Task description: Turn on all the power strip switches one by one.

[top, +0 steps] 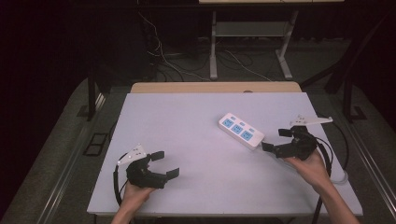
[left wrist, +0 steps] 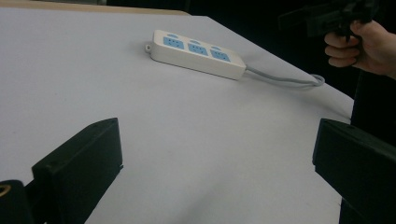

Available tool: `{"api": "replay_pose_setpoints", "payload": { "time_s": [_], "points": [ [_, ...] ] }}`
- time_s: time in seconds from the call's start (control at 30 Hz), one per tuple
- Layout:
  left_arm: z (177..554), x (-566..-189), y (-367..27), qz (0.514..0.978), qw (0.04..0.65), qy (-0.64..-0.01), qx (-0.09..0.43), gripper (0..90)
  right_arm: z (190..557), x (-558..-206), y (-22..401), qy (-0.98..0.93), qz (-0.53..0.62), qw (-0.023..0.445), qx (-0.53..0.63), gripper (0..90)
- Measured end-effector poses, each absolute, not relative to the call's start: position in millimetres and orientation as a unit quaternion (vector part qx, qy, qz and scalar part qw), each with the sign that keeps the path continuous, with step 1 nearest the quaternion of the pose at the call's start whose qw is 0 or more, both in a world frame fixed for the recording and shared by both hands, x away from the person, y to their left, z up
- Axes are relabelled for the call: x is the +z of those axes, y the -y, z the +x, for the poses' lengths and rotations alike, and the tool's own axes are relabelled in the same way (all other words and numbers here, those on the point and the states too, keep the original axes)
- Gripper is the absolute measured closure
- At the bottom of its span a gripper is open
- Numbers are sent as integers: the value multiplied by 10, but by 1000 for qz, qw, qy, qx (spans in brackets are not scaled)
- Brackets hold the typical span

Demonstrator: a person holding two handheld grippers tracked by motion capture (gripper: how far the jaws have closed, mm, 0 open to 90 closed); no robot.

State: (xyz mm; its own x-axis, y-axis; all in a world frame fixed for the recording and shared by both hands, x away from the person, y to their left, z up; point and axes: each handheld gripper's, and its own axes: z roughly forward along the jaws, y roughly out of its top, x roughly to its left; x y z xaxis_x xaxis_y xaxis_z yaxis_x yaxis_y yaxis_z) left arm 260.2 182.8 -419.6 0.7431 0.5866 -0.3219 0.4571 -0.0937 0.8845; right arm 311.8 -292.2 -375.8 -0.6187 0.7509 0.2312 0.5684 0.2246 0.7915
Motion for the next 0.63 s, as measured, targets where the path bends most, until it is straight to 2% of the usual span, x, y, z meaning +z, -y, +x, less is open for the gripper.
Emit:
{"api": "replay_pose_setpoints", "payload": {
  "time_s": [0.27,0.63],
  "points": [
    [2600,-4195,-1827,738,572,-353,58,1,2787,-3968,2963,-763,427,108,474,3],
    [2610,-4210,-1834,740,567,-358,59,1,2553,-4129,2987,-760,418,101,488,3]
  ]
}}
